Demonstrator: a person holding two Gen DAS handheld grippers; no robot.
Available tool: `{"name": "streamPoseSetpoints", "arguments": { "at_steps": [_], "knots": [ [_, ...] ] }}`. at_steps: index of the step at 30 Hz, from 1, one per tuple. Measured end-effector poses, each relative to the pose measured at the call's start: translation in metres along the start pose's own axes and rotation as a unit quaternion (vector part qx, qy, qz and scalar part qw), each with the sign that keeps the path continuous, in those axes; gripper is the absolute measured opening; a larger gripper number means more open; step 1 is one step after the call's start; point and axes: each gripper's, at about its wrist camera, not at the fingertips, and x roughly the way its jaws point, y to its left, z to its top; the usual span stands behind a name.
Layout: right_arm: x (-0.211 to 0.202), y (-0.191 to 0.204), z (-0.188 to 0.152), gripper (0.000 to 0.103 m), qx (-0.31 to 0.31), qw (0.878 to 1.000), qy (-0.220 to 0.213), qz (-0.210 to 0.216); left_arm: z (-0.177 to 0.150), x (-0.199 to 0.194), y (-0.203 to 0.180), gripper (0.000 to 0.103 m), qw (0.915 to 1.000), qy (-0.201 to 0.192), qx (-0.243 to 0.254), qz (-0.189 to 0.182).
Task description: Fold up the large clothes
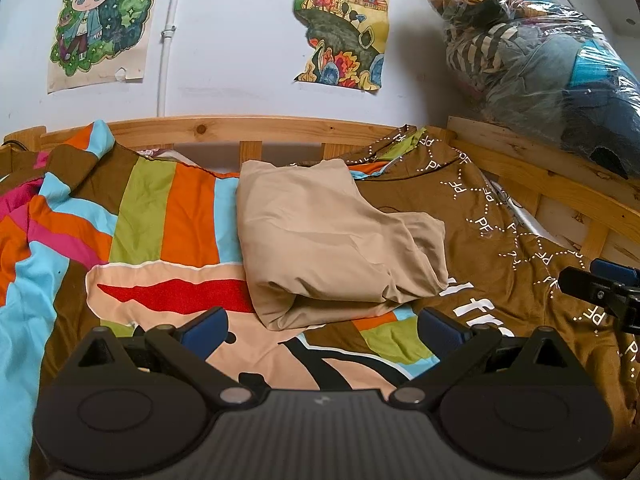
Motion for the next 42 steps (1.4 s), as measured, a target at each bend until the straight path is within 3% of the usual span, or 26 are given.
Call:
{"name": "streamPoseSetpoints", "arguments": {
  "at_steps": [42],
  "knots": [
    [0.0003, -0.0033, 0.0002, 0.102, 0.003, 1.000, 0.002, 0.002, 0.0018, -0.0017, 0.0029, 0.102, 1.0000, 0.003, 0.006, -0.006]
  ]
}}
